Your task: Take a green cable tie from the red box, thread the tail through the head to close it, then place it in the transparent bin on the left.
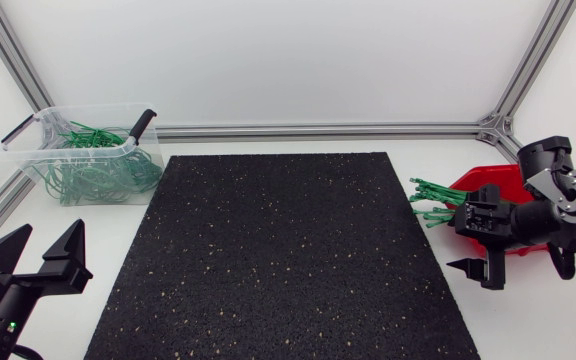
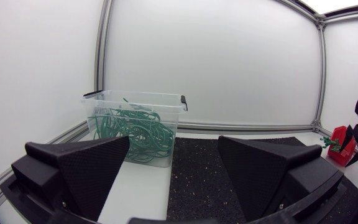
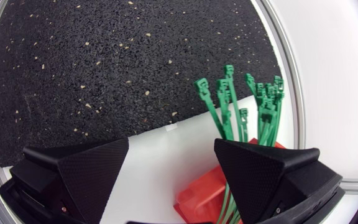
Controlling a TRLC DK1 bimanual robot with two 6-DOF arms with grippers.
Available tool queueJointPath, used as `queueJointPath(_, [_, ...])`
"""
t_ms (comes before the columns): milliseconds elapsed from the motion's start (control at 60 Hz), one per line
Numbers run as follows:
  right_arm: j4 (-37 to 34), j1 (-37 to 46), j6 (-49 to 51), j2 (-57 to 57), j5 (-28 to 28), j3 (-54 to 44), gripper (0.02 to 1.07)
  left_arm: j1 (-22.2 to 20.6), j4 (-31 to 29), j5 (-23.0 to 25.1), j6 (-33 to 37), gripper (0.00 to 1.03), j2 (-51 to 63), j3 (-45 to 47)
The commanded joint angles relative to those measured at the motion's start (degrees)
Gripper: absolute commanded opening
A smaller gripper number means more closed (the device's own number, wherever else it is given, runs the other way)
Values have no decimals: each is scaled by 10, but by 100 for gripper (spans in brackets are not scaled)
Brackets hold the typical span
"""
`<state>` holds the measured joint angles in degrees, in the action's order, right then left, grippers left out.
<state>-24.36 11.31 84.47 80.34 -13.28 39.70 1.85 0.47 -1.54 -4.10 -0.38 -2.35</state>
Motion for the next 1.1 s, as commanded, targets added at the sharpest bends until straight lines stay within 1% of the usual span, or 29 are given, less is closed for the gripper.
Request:
queueJointPath(0, [6,-6,8,26,4,13,102,5,-9,-5,-9,99,-1,23])
queueJointPath(117, [21,-9,4,26,6,17,102,5,-10,-4,-9,99,-1,23])
queueJointPath(350, [19,-9,2,-17,6,18,102,4,-10,-4,-9,99,-1,23])
queueJointPath(633, [19,-16,-2,-4,7,23,102,3,-10,-4,-9,99,-1,23])
queueJointPath(917, [21,-30,8,20,41,-9,102,1,-10,-4,-9,99,0,23])
queueJointPath(1083, [18,-24,28,5,50,-32,102,1,-11,-3,-9,99,0,23])
